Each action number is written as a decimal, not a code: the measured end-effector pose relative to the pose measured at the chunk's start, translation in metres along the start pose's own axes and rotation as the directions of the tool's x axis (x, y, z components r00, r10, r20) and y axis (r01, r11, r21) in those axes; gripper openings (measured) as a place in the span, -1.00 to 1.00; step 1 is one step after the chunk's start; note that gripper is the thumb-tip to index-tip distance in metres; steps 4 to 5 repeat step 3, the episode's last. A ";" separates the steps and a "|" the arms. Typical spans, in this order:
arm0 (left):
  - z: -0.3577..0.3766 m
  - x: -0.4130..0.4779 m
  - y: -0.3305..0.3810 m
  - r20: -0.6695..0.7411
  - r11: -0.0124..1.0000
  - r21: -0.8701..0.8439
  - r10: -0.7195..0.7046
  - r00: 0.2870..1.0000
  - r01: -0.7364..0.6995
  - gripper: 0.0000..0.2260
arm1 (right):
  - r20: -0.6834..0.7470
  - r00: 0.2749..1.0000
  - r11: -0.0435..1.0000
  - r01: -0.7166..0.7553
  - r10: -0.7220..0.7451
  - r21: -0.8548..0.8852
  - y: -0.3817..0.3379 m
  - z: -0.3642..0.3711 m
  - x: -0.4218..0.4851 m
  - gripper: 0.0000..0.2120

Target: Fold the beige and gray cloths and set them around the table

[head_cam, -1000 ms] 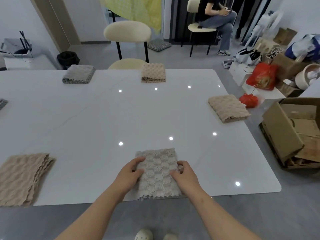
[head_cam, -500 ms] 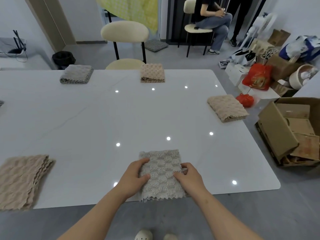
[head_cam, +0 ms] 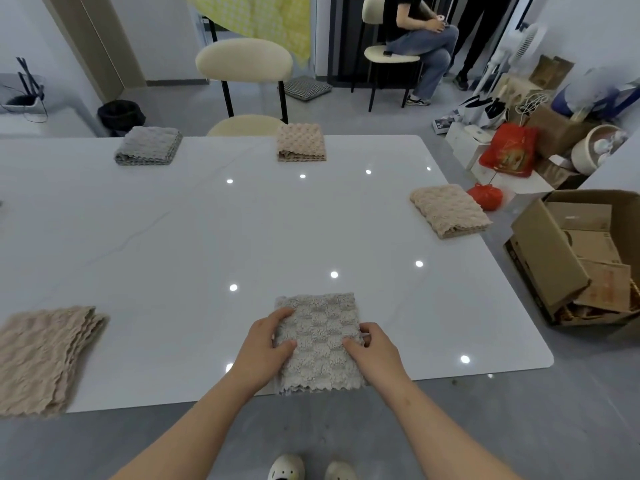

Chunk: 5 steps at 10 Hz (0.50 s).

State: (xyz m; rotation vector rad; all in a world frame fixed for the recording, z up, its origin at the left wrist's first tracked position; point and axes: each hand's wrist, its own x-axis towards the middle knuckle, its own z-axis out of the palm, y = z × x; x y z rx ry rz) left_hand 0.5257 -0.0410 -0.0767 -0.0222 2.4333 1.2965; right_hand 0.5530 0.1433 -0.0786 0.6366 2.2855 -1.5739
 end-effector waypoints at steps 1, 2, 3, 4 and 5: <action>-0.001 0.000 0.004 -0.078 1.000 0.003 -0.005 0.997 0.005 -0.55 | -0.044 0.999 1.000 0.002 -0.001 0.024 0.002 -0.001 -0.002 -0.73; -0.006 -0.001 0.007 -0.133 0.998 0.051 -0.019 0.991 0.026 -0.58 | -0.078 0.997 1.000 -0.018 0.019 0.018 -0.001 -0.003 -0.006 -0.68; -0.016 0.005 0.000 -0.192 0.974 0.220 -0.007 0.981 0.050 -0.61 | -0.136 0.991 0.998 0.003 0.006 0.060 -0.003 -0.012 -0.009 -0.68; -0.016 0.005 0.000 -0.192 0.974 0.220 -0.007 0.981 0.050 -0.61 | -0.136 0.991 0.998 0.003 0.006 0.060 -0.003 -0.012 -0.009 -0.68; -0.016 0.005 0.000 -0.192 0.974 0.220 -0.007 0.981 0.050 -0.61 | -0.136 0.991 0.998 0.003 0.006 0.060 -0.003 -0.012 -0.009 -0.68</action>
